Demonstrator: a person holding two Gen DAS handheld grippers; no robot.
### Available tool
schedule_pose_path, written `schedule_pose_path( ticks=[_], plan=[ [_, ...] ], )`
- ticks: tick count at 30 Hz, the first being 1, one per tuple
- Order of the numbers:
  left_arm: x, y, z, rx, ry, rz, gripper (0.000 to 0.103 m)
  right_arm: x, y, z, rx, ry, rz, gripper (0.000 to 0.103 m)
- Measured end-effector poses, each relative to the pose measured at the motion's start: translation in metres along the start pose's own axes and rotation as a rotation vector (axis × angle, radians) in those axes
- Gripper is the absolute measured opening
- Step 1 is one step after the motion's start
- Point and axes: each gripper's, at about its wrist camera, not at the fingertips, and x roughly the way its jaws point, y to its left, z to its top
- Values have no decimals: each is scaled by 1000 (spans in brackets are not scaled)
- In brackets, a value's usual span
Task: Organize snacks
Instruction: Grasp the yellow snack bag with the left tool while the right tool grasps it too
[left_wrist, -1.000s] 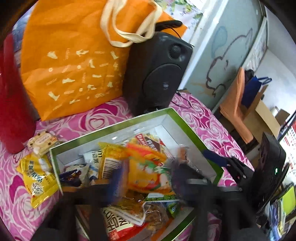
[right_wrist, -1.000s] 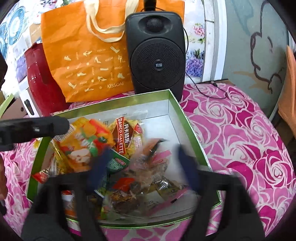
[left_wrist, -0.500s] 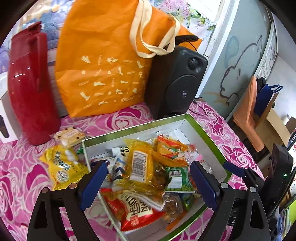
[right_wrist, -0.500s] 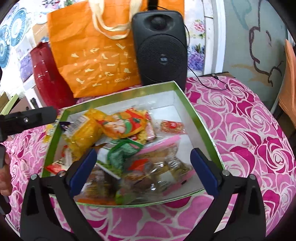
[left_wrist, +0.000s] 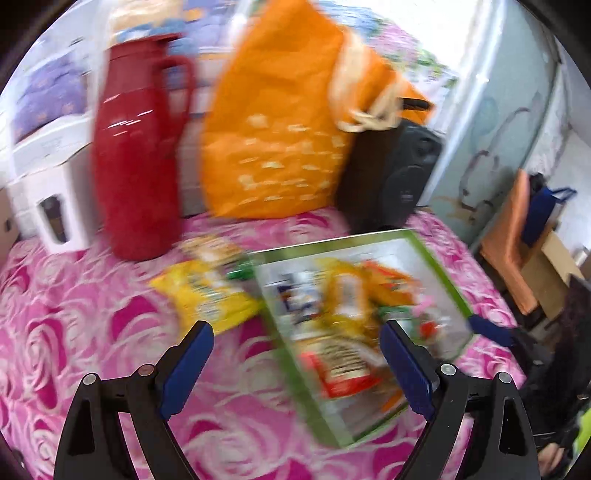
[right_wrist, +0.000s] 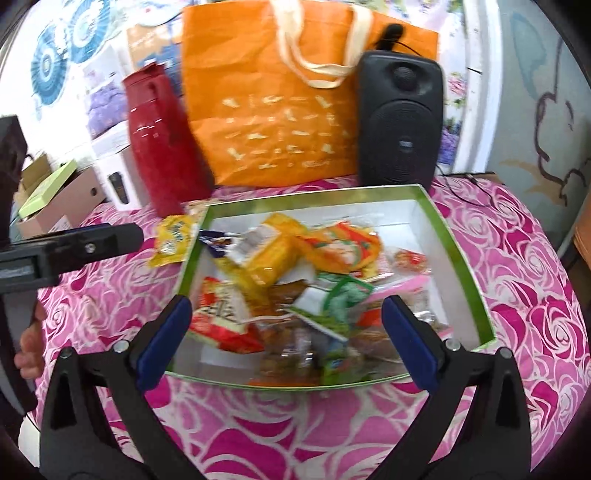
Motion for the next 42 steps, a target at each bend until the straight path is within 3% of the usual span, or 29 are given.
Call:
schedule_pose_path(
  ticks=[3, 5, 10, 16, 18, 19, 23, 25, 32, 36, 39, 41, 42],
  plan=[
    [5, 40, -10, -33, 9, 96, 93, 1, 16, 1, -34, 6, 17, 102],
    [15, 65, -18, -69, 51, 117, 93, 5, 28, 2, -56, 13, 36, 102],
    [34, 89, -22, -135, 97, 65, 92, 23, 58, 3, -109, 45, 77, 102],
    [66, 71, -1, -107, 101, 16, 87, 39, 67, -1, -132, 80, 82, 102],
    [83, 71, 7, -123, 124, 2, 77, 42, 64, -1, -124, 88, 75, 102],
    [91, 72, 9, -135, 137, -5, 67, 43, 61, 0, -119, 90, 71, 102],
    [105, 80, 6, -120, 165, 22, 12, 47, 53, 4, -97, 95, 67, 102],
    [96, 90, 0, -154, 168, -27, 10, 49, 52, 7, -90, 90, 75, 102],
    [41, 106, -36, -122, 171, -39, 9, 63, 72, 10, -102, 108, 131, 102],
    [12, 116, -59, -128, 167, -49, 11, 59, 98, 7, -164, 115, 250, 102],
    [-6, 129, -68, -178, 162, -14, 28, 54, 128, -3, -256, 131, 353, 102],
    [-19, 136, -67, -206, 124, -10, 48, 55, 150, -10, -310, 150, 392, 102],
    [-21, 138, -65, -209, 106, -3, 52, 57, 159, -14, -333, 161, 406, 102]
  ],
)
